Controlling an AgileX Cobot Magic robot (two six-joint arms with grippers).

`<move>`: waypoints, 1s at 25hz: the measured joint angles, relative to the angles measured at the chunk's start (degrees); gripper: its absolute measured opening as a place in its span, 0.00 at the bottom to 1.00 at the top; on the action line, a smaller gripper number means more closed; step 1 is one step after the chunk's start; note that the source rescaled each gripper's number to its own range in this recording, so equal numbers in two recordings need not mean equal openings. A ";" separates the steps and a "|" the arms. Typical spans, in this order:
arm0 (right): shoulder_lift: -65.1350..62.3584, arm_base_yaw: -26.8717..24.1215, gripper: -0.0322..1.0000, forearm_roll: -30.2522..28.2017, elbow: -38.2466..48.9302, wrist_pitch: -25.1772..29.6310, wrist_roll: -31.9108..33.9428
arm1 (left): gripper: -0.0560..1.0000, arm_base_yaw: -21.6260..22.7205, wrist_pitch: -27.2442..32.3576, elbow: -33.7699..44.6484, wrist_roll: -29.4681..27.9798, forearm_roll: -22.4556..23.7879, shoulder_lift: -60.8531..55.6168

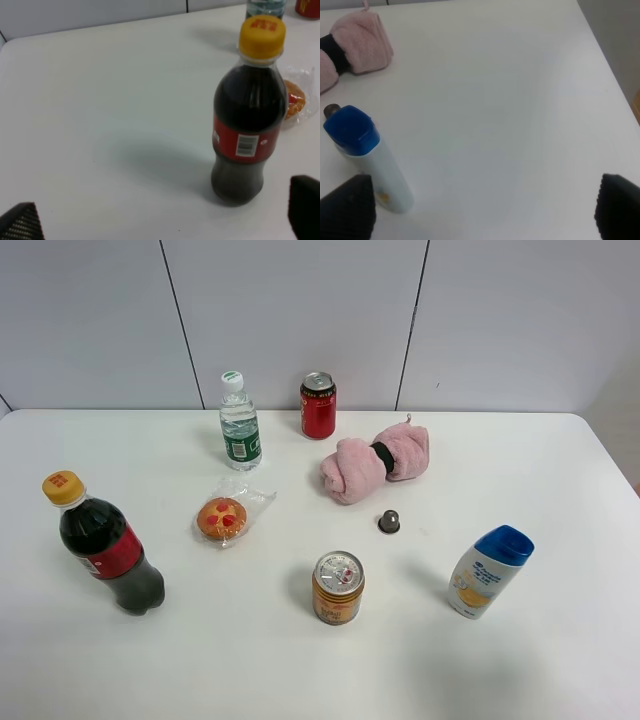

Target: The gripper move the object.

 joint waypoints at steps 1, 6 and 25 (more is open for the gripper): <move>0.00 0.00 0.90 0.25 0.13 0.00 0.13 | 1.00 0.00 0.00 0.00 0.00 0.00 0.00; 0.00 0.00 0.90 0.48 0.37 0.07 0.42 | 1.00 0.00 0.00 0.00 0.00 0.00 0.00; 0.00 0.00 0.90 0.48 0.38 0.07 0.42 | 1.00 0.00 0.00 0.00 0.00 0.00 0.00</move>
